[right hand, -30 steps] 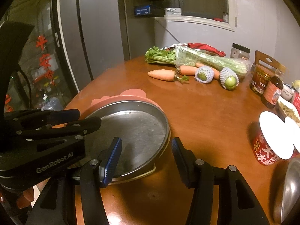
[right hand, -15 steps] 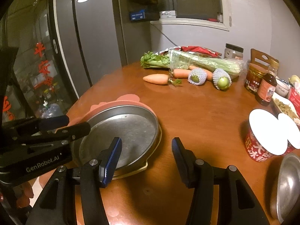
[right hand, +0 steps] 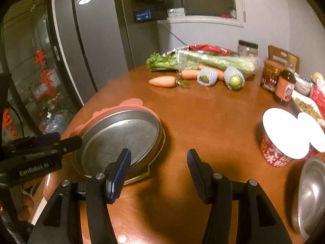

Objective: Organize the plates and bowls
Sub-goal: 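Lower the grey pan onto the pink plate with the left gripper, then open the left gripper and withdraw it from the pan rim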

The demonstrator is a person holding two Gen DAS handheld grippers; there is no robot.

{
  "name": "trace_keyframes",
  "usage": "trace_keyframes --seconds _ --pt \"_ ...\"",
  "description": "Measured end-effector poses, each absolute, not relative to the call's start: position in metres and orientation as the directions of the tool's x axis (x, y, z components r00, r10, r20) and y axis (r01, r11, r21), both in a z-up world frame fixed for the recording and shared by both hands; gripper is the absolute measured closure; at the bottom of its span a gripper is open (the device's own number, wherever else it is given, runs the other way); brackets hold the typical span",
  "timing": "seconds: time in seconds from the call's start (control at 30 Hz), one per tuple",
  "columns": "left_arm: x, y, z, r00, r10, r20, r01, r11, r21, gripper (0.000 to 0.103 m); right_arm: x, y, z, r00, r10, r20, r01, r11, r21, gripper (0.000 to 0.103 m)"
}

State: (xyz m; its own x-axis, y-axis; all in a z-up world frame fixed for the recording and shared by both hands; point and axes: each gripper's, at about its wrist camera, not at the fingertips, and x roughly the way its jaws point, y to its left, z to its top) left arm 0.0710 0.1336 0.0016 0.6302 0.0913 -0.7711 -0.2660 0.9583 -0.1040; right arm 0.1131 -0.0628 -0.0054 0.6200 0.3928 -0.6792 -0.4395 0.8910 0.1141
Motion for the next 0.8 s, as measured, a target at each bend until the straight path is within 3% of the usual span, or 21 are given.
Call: trace_keyframes --seconds 0.2,0.8 --pt "0.09 0.144 -0.011 0.604 0.017 -0.797 -0.253 0.952 -0.171 0.039 0.118 -0.053 -0.01 0.603 0.405 -0.687 -0.447 0.885 0.13 0.044" --pt "0.129 0.119 -0.028 0.575 -0.037 -0.817 -0.17 0.972 -0.164 0.039 0.143 -0.041 -0.028 0.572 0.386 -0.724 -0.443 0.888 0.123 0.044"
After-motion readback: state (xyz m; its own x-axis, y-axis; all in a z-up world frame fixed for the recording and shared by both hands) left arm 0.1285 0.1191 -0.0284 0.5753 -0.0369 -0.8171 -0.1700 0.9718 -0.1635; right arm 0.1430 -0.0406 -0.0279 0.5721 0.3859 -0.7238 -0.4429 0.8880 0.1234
